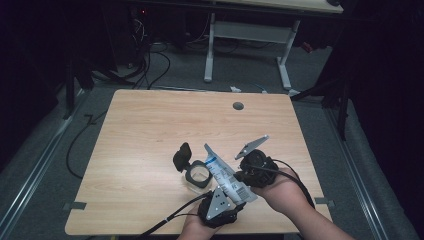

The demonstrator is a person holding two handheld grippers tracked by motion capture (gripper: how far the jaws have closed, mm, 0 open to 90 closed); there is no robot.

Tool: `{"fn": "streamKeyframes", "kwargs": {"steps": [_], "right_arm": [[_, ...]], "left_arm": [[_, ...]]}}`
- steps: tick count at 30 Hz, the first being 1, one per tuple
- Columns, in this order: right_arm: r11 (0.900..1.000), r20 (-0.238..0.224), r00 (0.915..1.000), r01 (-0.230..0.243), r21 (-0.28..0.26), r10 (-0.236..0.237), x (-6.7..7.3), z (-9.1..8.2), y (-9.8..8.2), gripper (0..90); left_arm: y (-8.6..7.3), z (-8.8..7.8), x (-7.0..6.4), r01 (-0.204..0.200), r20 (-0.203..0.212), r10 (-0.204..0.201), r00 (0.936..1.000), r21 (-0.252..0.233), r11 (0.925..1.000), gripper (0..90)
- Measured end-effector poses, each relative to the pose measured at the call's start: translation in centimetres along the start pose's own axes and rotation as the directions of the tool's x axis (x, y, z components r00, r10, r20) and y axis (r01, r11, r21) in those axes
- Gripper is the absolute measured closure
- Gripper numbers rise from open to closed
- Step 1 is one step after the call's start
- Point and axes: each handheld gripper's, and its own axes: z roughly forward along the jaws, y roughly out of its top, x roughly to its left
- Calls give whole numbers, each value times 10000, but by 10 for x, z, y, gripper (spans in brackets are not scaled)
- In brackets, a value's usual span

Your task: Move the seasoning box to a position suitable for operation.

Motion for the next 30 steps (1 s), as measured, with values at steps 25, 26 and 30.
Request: {"fn": "streamKeyframes", "kwargs": {"steps": [25,26,30], "right_arm": [[9959,-195,9972,733,536,-724,17,8,25,900],[9962,-227,9976,664,570,-652,18,9,25,900],[9945,-227,9962,849,618,-836,17,10,26,900]], "left_arm": [[-1,-25,0,-163,-425,170,9990,172,9997,527],[-1,-25,0,-178,-445,187,9988,189,9997,528],[0,-25,-2,-264,-480,273,9985,202,9994,530]]}}
